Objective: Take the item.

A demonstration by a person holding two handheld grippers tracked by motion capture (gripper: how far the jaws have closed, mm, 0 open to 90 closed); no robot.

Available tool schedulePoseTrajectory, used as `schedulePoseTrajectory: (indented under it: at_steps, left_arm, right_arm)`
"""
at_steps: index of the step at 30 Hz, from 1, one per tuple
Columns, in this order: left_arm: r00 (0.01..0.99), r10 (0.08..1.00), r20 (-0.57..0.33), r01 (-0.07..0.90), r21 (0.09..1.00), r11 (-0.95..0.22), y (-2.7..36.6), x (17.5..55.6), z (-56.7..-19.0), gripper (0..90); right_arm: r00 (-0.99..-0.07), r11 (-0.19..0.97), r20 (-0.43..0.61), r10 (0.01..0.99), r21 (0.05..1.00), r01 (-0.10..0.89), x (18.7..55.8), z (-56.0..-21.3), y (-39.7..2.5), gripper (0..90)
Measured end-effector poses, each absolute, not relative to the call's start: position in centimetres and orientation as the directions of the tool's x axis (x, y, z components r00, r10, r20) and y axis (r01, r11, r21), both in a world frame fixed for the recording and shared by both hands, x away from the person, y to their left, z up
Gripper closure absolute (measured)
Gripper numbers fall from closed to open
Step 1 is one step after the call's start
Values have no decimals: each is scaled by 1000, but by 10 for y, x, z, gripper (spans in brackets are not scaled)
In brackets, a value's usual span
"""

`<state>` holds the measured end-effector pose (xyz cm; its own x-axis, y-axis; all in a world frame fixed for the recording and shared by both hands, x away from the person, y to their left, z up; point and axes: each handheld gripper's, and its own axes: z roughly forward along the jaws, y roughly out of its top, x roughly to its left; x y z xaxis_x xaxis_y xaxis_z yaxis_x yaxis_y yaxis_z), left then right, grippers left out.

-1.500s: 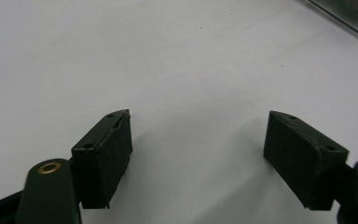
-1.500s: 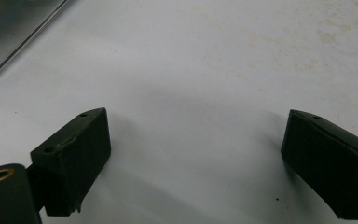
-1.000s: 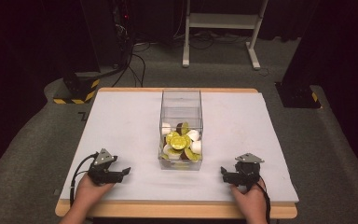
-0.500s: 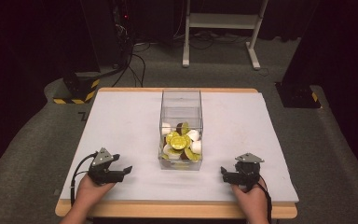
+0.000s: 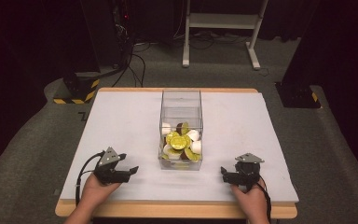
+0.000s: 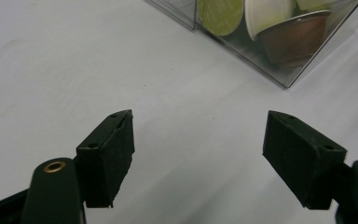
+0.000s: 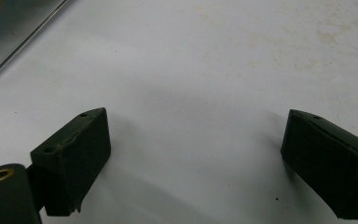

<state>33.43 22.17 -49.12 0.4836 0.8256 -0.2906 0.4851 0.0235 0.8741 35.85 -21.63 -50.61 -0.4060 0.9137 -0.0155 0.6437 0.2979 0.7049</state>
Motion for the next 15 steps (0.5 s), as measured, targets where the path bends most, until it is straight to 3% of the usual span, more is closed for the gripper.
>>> schedulePoseTrajectory:
  at_steps: [15]
  left_arm:
    - [524, 790, -318, 475, 879, 38, 200, 336, -484, 264]
  right_arm:
    - [-406, 298, -16, 914, 705, 643, 358, -506, -216, 78]
